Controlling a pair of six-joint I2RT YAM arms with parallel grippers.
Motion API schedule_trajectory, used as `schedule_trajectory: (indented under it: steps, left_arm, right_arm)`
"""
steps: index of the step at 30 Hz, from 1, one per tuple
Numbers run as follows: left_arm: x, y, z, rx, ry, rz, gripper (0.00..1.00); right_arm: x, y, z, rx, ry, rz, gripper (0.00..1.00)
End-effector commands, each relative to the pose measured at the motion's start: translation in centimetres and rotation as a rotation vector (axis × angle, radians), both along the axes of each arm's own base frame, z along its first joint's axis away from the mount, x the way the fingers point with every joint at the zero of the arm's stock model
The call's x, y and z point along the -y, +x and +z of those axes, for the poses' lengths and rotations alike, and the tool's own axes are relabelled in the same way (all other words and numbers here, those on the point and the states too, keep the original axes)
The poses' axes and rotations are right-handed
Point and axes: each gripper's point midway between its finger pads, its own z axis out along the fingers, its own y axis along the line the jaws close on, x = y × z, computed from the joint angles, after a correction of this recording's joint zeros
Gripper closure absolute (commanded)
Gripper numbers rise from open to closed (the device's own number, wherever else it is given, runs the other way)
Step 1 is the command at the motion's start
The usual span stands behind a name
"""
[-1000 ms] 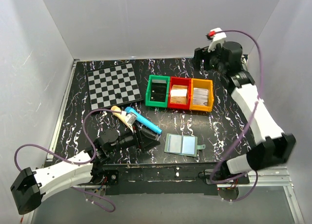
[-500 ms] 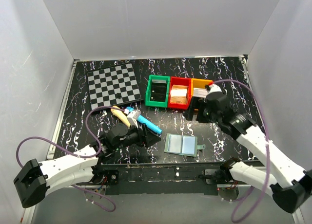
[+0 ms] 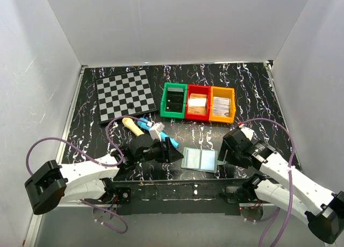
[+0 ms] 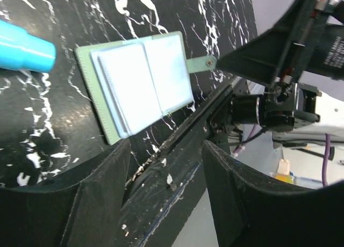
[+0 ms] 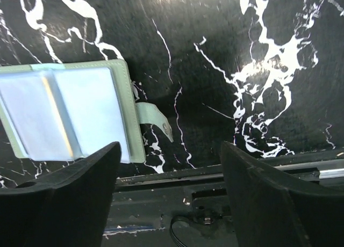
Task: Take the credit cards out of the card holder
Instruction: Remove the credit card from the card holder.
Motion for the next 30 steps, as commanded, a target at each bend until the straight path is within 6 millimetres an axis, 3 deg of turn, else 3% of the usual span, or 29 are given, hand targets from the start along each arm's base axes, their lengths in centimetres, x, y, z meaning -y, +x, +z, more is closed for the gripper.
schedule_trajectory:
  steps: [1, 9, 19, 23, 26, 30]
  left_arm:
    - [1.7, -0.4, 2.0, 0.021, -0.058, -0.035, 0.45]
    - [2.1, -0.7, 1.7, 0.006, -0.065, -0.055, 0.46]
    - [3.0, -0.7, 1.8, 0.011, -0.061, -0.091, 0.46]
    - [3.5, -0.8, 1.7, 0.009, -0.069, -0.112, 0.48]
    - [3.8, -0.7, 1.6, 0.002, -0.071, -0.117, 0.49]
    - [4.3, -0.4, 1.1, -0.015, -0.048, -0.117, 0.50]
  right_arm:
    - [-0.8, -0.3, -0.8, -0.016, 0.054, -0.033, 0.22]
    - [-2.0, -0.1, -2.1, -0.042, 0.072, 0.003, 0.54]
    - [-2.4, -0.4, -3.5, -0.104, 0.050, 0.036, 0.60]
    - [-2.6, -0.4, -3.5, -0.104, 0.060, 0.045, 0.70]
    - [-2.5, -0.5, -3.6, -0.106, 0.056, 0.052, 0.99]
    - [-2.1, -1.0, -3.7, -0.112, 0.048, 0.057, 0.99]
